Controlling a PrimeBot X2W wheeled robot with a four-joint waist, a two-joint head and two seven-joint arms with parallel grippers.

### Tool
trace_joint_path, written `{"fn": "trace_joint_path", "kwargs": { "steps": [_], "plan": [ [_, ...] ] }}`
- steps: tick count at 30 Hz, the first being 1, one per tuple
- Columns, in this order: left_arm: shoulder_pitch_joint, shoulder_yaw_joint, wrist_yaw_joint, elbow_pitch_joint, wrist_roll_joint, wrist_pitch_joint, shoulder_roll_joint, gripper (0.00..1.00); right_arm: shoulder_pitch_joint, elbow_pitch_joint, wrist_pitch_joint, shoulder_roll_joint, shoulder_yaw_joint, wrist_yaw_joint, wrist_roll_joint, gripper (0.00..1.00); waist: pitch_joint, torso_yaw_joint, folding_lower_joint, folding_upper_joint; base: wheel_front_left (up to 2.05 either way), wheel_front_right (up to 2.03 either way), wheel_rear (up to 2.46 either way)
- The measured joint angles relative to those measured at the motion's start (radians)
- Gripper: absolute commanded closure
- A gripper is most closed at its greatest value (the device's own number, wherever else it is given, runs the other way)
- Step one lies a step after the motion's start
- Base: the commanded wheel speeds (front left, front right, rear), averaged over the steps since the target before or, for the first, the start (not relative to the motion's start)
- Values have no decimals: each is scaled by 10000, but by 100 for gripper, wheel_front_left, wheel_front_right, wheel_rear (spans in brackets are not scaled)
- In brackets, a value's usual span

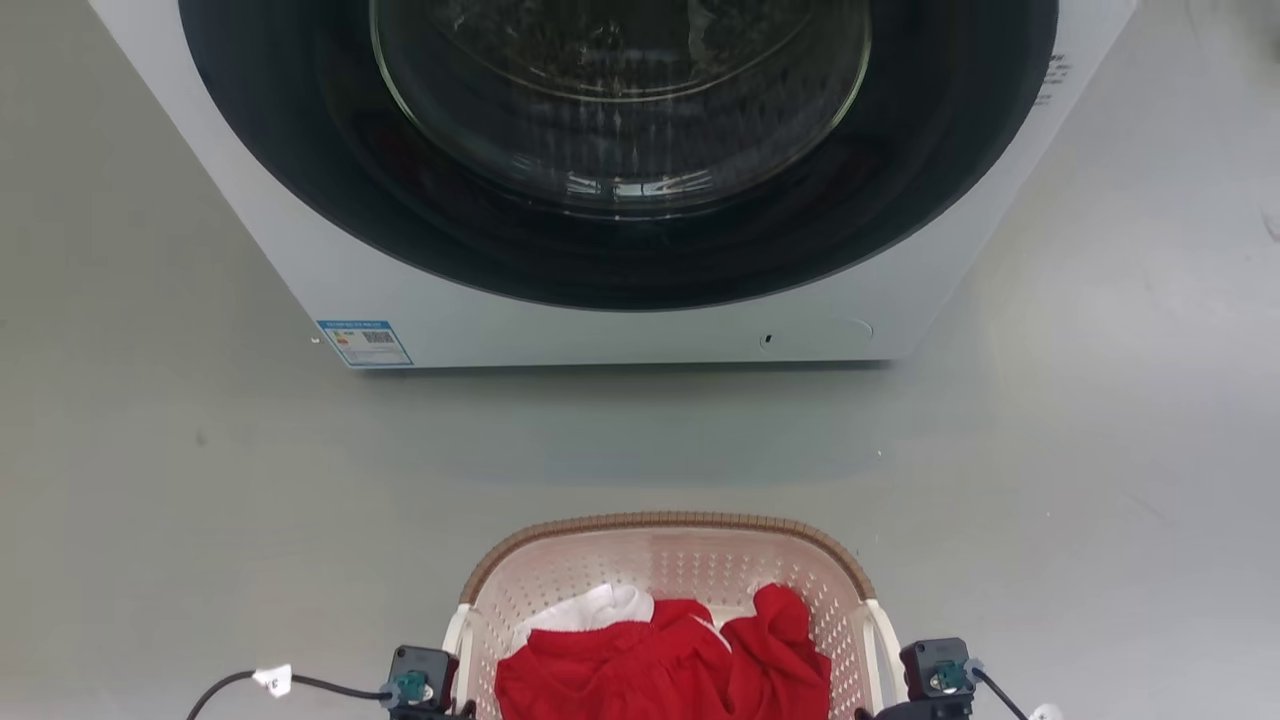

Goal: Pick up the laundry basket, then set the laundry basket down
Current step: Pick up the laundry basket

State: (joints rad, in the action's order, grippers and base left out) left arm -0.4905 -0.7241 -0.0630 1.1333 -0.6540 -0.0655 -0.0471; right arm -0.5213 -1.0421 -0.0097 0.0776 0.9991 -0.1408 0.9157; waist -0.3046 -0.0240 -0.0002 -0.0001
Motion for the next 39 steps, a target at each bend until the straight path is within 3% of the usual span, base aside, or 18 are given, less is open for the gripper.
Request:
{"fn": "trace_joint_path", "kwargs": {
  "steps": [17,26,39],
  "plan": [
    [1044,-543,-77,48,-466,525,-21,100,952,27,752,-2,650,-2,688,100,1690,193,1,0,0,0,0],
    [1302,-936,-88,-134,-761,930,-44,100,1066,-359,1149,-56,851,2,959,100,1996,330,2,0,0,0,0],
    [1275,-1097,-119,-2,-932,1212,33,100,884,-940,1415,-159,1001,454,1241,100,1972,333,2,2,0,0,0]
  ]
}}
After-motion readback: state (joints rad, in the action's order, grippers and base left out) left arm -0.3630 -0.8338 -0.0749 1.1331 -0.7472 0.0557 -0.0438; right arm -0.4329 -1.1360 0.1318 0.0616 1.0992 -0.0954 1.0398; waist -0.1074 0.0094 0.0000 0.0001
